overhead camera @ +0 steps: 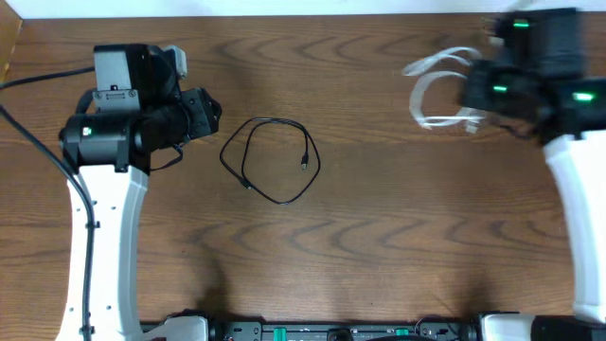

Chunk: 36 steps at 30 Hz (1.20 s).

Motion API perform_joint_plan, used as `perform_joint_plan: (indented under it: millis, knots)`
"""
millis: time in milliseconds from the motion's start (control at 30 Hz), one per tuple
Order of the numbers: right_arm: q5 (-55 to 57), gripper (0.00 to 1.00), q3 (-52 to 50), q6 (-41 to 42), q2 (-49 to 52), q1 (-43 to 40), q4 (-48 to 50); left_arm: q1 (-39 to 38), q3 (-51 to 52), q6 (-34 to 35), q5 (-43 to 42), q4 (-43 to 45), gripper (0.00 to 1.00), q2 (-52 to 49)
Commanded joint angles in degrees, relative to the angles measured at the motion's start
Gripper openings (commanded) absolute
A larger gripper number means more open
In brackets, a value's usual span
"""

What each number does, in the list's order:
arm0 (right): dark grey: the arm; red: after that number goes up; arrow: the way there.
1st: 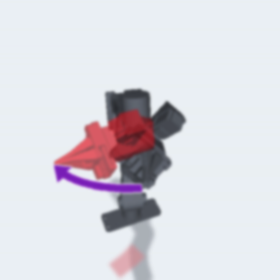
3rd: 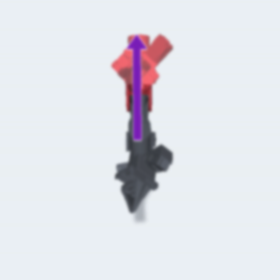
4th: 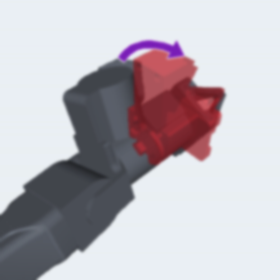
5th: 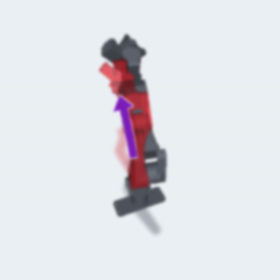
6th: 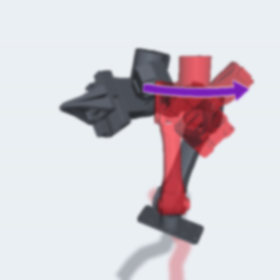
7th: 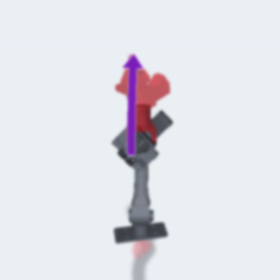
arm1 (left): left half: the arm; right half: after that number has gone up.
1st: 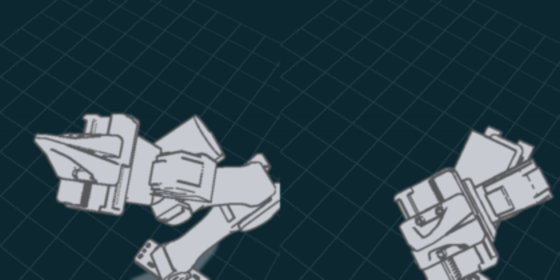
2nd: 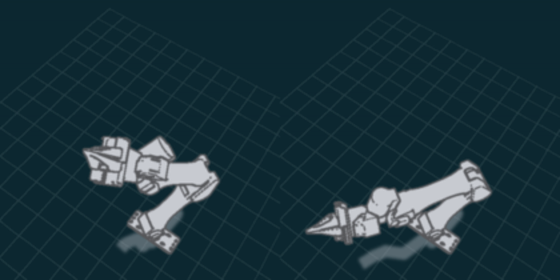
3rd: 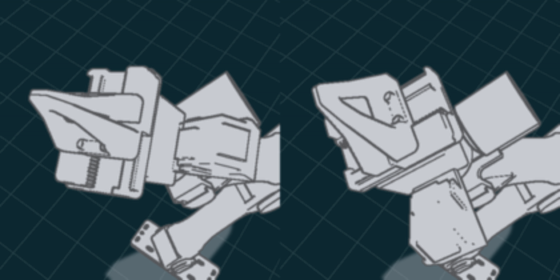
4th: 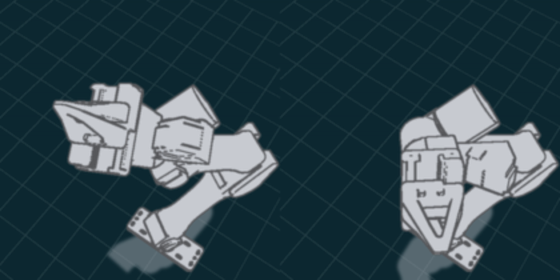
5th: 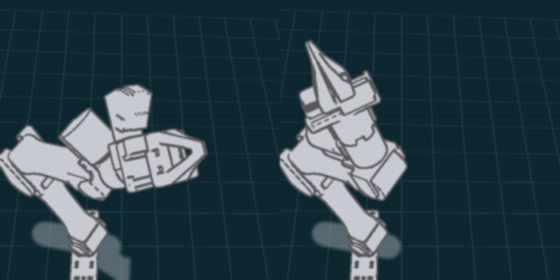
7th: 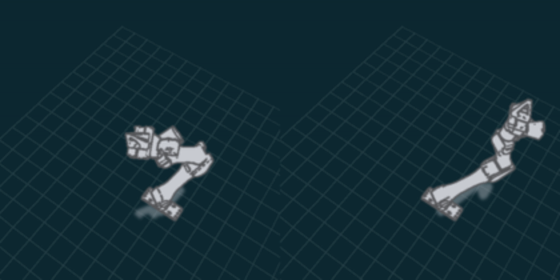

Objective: Untangle cables
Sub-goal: 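Pull the white cable up and right, dropping it at the right edge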

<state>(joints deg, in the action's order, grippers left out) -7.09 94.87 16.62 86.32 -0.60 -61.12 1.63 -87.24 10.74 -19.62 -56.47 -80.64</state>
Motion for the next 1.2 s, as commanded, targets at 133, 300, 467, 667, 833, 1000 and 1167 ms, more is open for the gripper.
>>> perform_joint_plan:
  millis: [133, 300, 467, 667, 833, 1000, 1167]
  knots:
    - [5.1, 0.01, -2.6, 4.9, -0.6, -21.5, -3.0, 0.2, 0.5, 0.5, -0.3, -0.1, 0.43, -1.7]
    - [5.0, 0.01, -6.7, 8.5, 2.3, -33.7, 1.8, 0.2, 0.6, 0.5, -0.3, -0.1, 0.43, -1.7]
    - [5.0, 0.01, -8.6, 13.3, 7.1, -42.7, 10.1, 0.2, 0.6, 0.5, -0.3, -0.1, 0.43, -1.7]
    - [4.8, 0.01, -8.6, 17.0, 14.9, -49.2, 21.4, 0.2, 0.6, 0.5, -0.3, -0.1, 0.43, -1.7]
    - [2.3, 0.10, -8.6, 15.5, 22.4, -49.5, 29.4, 0.2, 0.6, 0.5, -0.3, -0.1, 0.43, -1.7]
    - [-2.3, 0.99, -8.6, 13.3, 25.4, -49.6, 30.8, 0.2, 0.6, 0.5, -0.3, -0.1, 0.43, -1.7]
    - [1.0, 0.99, -8.5, 13.3, 23.3, -49.6, 30.7, 0.2, 0.6, 0.5, -0.3, -0.5, 0.43, -1.7]
